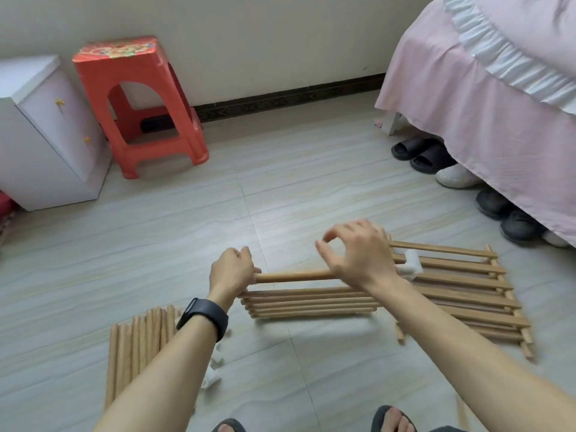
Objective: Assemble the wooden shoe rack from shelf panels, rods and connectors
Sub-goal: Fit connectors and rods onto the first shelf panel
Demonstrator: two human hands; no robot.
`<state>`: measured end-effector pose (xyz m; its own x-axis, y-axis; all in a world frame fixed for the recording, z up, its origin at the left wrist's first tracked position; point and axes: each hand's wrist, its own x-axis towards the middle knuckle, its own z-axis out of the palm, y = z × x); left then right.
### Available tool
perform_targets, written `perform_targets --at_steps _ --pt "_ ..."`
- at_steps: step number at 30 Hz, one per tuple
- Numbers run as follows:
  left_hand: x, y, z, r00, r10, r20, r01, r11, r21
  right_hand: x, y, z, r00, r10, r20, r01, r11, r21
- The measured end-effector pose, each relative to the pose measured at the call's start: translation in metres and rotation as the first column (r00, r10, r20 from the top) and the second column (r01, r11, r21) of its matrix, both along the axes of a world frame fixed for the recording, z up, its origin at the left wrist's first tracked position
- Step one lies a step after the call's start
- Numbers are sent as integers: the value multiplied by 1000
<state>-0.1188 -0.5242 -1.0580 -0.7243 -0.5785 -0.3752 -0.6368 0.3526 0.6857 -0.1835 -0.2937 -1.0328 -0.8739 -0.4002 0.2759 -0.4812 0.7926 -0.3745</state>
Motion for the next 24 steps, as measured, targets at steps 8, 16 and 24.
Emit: perform_targets --at_steps 8,16,24 --pt "-31 -11 -5 998 32 54 -33 999 22 -51 77 -12 472 -330 817 632 773 -52" --pt "-47 -21 -22 997 83 -5 -83 994 77 -75 71 -35 539 -382 750 640 765 -70" --pt "-27 -15 10 967 -76 244 46 991 127 -48 75 -16 444 -396 804 607 793 55"
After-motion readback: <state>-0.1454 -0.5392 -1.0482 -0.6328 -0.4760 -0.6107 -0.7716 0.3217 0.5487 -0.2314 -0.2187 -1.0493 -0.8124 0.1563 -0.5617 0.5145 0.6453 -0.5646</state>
